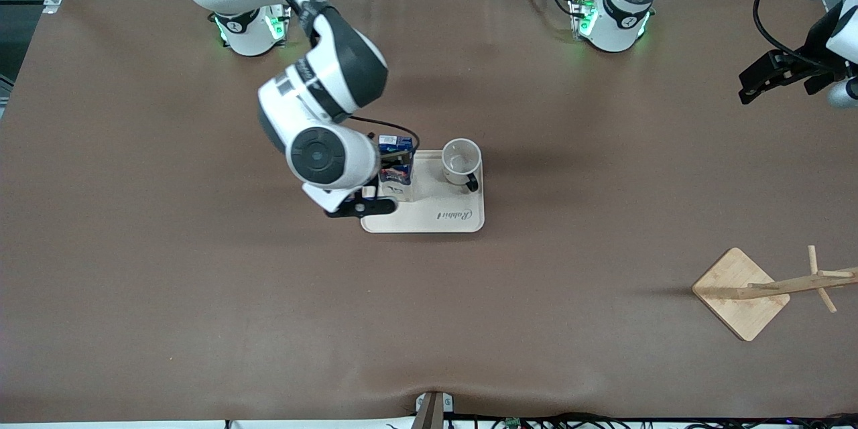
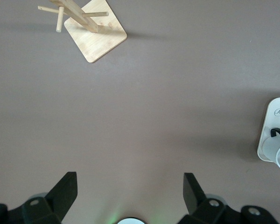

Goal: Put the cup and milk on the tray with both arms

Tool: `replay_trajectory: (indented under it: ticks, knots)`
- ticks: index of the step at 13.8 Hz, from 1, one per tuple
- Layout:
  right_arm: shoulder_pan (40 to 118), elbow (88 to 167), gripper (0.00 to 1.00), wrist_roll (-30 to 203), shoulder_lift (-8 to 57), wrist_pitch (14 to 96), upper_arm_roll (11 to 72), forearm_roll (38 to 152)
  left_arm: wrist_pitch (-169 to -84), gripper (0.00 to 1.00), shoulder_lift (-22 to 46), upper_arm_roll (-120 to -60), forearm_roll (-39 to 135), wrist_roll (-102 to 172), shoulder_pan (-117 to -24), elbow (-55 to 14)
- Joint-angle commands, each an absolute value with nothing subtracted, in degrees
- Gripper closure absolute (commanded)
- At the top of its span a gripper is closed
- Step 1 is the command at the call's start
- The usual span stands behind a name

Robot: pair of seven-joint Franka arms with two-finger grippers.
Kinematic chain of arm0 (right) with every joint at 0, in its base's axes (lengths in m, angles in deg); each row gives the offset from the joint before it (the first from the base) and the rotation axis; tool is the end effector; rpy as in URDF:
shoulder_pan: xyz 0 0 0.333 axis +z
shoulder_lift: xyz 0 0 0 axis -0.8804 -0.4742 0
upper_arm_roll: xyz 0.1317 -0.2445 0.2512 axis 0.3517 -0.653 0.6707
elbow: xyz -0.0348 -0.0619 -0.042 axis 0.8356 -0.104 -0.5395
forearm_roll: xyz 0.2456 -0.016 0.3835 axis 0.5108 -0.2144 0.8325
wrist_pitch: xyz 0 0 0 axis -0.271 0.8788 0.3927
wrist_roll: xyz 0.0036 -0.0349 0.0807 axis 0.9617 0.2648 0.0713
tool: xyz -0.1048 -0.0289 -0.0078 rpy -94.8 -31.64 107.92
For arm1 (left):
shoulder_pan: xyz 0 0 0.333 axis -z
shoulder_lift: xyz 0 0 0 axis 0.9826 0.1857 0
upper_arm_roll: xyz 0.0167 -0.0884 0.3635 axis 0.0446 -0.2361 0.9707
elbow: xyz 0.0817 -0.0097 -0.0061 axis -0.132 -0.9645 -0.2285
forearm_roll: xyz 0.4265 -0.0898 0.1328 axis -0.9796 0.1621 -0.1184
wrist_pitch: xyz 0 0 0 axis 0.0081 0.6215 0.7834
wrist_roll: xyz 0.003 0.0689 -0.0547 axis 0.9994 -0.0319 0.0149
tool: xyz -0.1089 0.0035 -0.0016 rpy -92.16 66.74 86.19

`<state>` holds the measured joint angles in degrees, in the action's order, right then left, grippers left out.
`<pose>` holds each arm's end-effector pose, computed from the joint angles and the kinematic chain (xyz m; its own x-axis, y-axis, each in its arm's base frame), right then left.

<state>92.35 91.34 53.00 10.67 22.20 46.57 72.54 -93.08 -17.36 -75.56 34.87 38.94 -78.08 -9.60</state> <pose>0.6733 0.4329 0.4586 0.9256 0.0439 -0.3759 0.0163 -0.9969 -0.0763 0.5825 -0.0418 0.7239 0.9940 0.1092 -0.0092 0.1083 -0.9913 -0.0746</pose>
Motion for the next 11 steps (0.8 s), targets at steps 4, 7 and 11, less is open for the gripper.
replay_trajectory:
  ticks: [4,7,11]
  knots:
    - [81.92,91.78,0.00,53.33,23.25,18.96,46.57,67.53,-92.49,0.00,-18.21,-75.62,35.88,38.01,-78.15,-9.33]
    - [80.68,95.02,0.00,59.46,29.32,18.26,46.75,53.13,-92.58,0.00,-18.74,-76.05,35.88,38.01,-77.98,-10.04]
    - [72.08,95.99,0.00,64.21,33.01,14.91,47.01,53.00,-92.58,0.00,-18.65,-76.85,35.97,38.01,-77.63,-9.95]
